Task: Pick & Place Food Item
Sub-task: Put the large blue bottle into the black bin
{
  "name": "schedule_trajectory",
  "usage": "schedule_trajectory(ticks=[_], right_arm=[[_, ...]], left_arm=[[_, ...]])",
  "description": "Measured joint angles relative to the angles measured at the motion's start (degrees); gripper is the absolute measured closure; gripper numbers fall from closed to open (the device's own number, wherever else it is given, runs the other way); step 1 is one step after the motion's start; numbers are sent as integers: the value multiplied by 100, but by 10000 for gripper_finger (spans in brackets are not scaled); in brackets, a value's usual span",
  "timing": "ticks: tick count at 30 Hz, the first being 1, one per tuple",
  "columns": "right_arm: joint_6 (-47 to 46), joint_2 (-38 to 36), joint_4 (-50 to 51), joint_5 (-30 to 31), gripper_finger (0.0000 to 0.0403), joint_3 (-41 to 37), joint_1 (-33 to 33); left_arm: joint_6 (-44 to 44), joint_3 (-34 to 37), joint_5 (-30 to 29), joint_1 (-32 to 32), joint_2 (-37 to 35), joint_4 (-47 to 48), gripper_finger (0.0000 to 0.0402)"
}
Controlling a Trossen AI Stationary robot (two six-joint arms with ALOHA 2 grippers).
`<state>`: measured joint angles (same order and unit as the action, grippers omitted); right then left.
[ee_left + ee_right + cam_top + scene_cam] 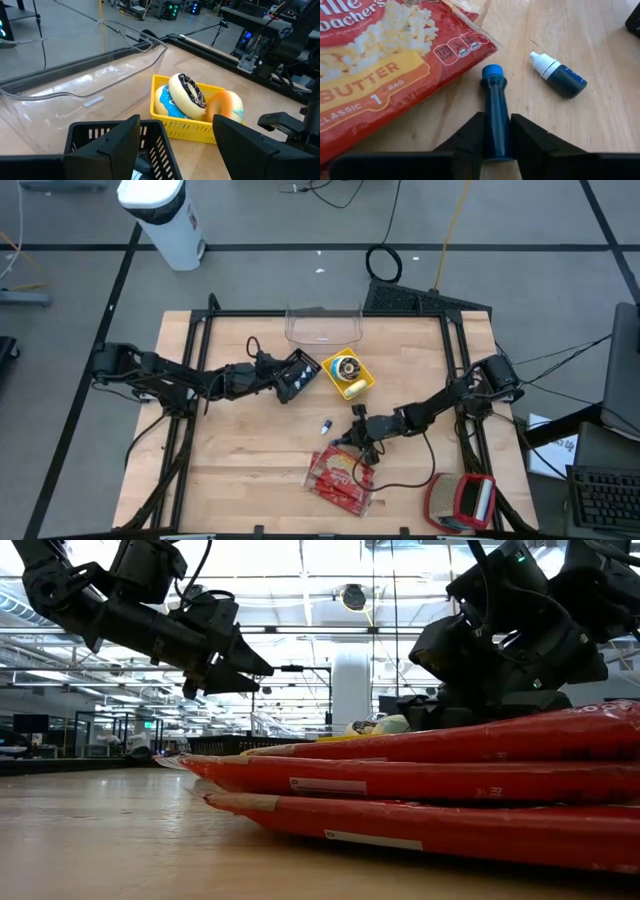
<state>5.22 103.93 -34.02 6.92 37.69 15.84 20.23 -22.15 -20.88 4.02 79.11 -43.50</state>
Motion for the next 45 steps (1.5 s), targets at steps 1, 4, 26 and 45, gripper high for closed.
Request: schedule_trajectory(ticks=[1, 4, 26, 45], right_arm=[[1, -1, -3, 13, 333, 0, 0], [1, -31, -26, 53, 354, -7, -2], [1039, -1770, -513, 1405, 341, -13, -301], [1036, -1573, -972, 1382, 344, -7, -411]], left_arm=[[0, 0, 0, -1, 0, -1, 151], [-2, 0, 0, -1, 0, -1, 151], [-2121, -160, 555, -718, 2, -86, 151], [-3296, -1848, 1046, -1216, 954, 915, 151]])
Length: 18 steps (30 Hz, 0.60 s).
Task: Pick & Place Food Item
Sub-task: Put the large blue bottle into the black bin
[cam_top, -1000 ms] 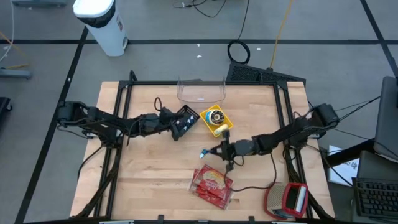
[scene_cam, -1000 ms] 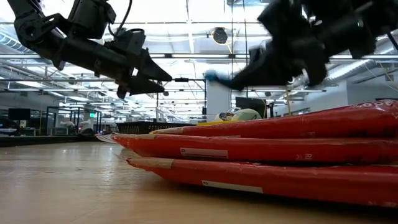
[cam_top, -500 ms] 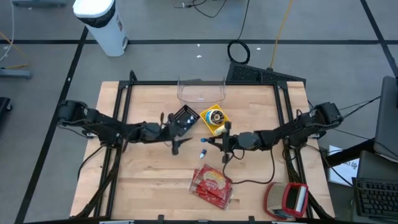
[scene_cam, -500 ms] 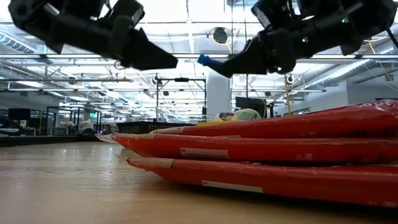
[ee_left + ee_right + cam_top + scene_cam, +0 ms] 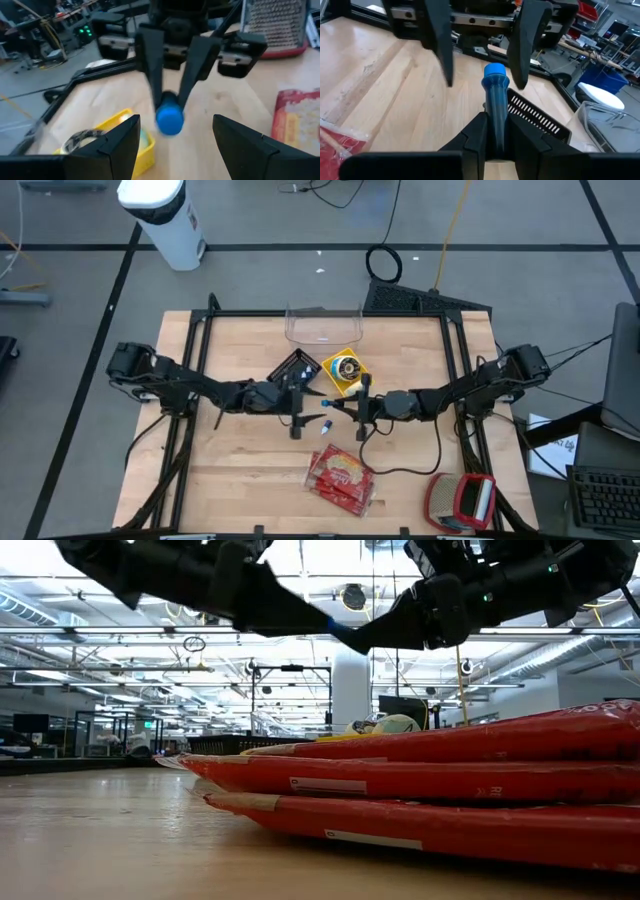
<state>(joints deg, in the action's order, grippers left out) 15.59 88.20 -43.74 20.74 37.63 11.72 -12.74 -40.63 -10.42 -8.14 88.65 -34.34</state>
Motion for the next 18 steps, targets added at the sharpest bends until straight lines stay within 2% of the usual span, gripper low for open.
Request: schedule_trajectory(ticks=[12, 15, 18], right_arm=[[14, 0, 67, -180, 344, 0, 18], [14, 0, 73, -176, 344, 0, 18], [14, 0, 73, -171, 344, 0, 18]], left_arm=[[39, -21, 38, 0, 227, -160, 153], [-142, -21, 43, 0, 224, -295, 170], [-177, -21, 47, 2, 224, -265, 205]])
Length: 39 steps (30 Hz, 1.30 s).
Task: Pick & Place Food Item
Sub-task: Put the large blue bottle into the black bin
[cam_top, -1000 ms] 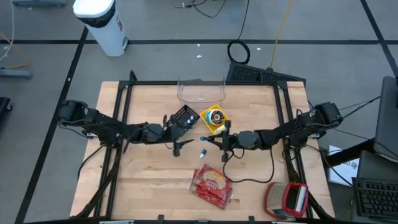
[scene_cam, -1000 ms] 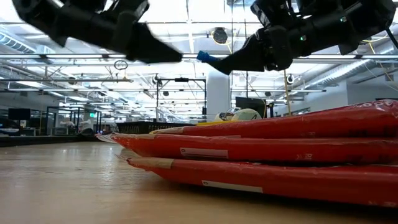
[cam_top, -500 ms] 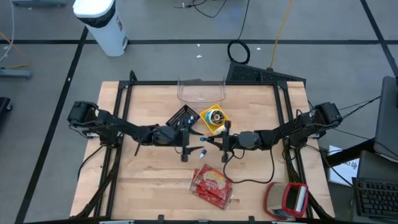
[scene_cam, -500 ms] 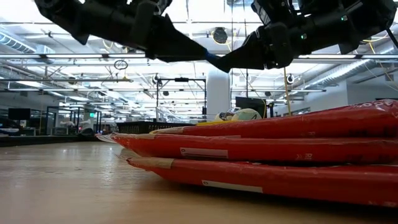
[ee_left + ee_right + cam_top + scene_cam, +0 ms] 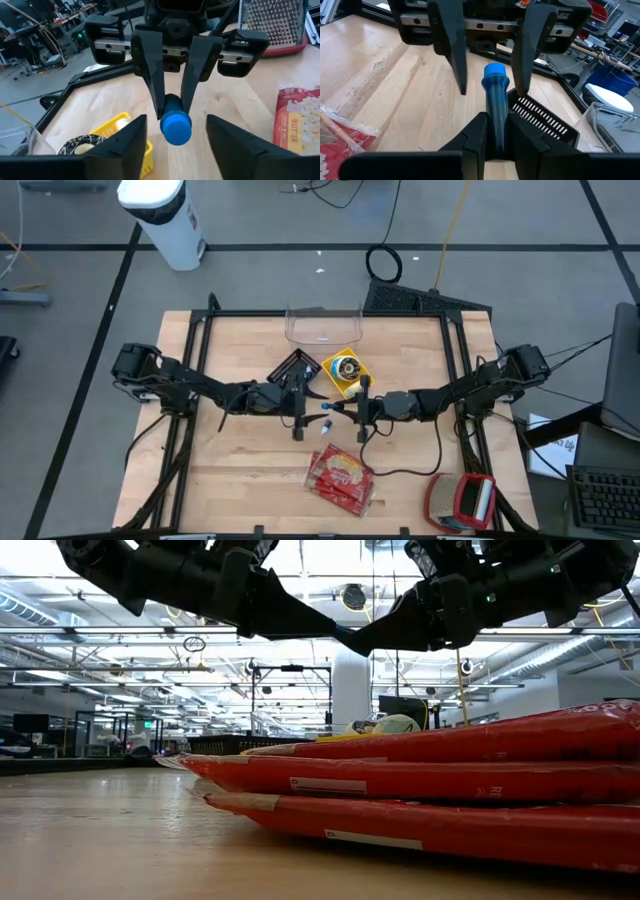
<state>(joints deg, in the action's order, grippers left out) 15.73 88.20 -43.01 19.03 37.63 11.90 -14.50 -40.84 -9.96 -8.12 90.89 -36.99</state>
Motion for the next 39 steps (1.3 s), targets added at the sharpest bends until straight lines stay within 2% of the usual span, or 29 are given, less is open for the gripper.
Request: schedule_trajectory(ticks=[7, 12, 19, 24, 29, 34, 39], right_arm=[[0, 0, 10, 10, 344, 0, 0], [-32, -4, 93, 17, 344, 0, 0], [-283, -4, 80, 18, 336, 2, 0], [-690, -4, 9, 89, 301, 2, -9], [-1281, -123, 82, 404, 254, 0, 13], [-1617, -435, 576, 299, 221, 0, 37], [-1731, -650, 868, 326, 209, -2, 38]], left_arm=[[189, 0, 1, 0, 0, -5, 293], [301, 0, 11, 0, 0, 2, 329], [283, 2, -44, 19, 0, -29, 326], [279, 2, -243, 48, -49, -33, 338], [386, 2, -878, 44, -129, 209, 340], [846, 7, -1591, 125, -298, 992, 343], [1210, 179, -1798, 360, -570, 1442, 343]])
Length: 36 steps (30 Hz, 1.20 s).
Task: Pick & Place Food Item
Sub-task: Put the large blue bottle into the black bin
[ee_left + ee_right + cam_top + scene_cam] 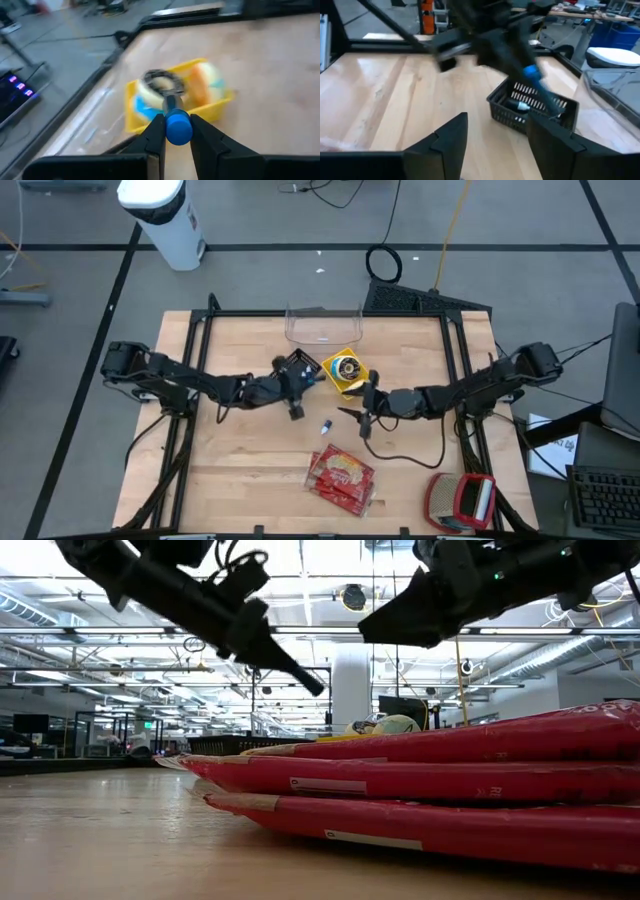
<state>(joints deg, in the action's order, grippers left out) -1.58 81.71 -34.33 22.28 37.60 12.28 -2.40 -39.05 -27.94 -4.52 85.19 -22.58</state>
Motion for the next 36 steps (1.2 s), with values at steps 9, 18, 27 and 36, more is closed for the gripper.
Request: schedule_trajectory(ticks=[9, 18, 27, 36], right_arm=[[-87, -30, 131, 2, 219, 0, 1], [-343, 450, -132, -439, 216, -6, -21], [-128, 1730, -1255, -913, 218, 59, -138], [240, 2578, -663, -1484, 195, 766, -333]], left_arm=[[608, 1318, 35, 658, -686, -902, 343], [1423, 2074, 418, 944, -750, -1295, 341], [1512, 2072, 546, 943, -748, -1289, 328], [1660, 2072, 559, 943, -748, -945, 326]])
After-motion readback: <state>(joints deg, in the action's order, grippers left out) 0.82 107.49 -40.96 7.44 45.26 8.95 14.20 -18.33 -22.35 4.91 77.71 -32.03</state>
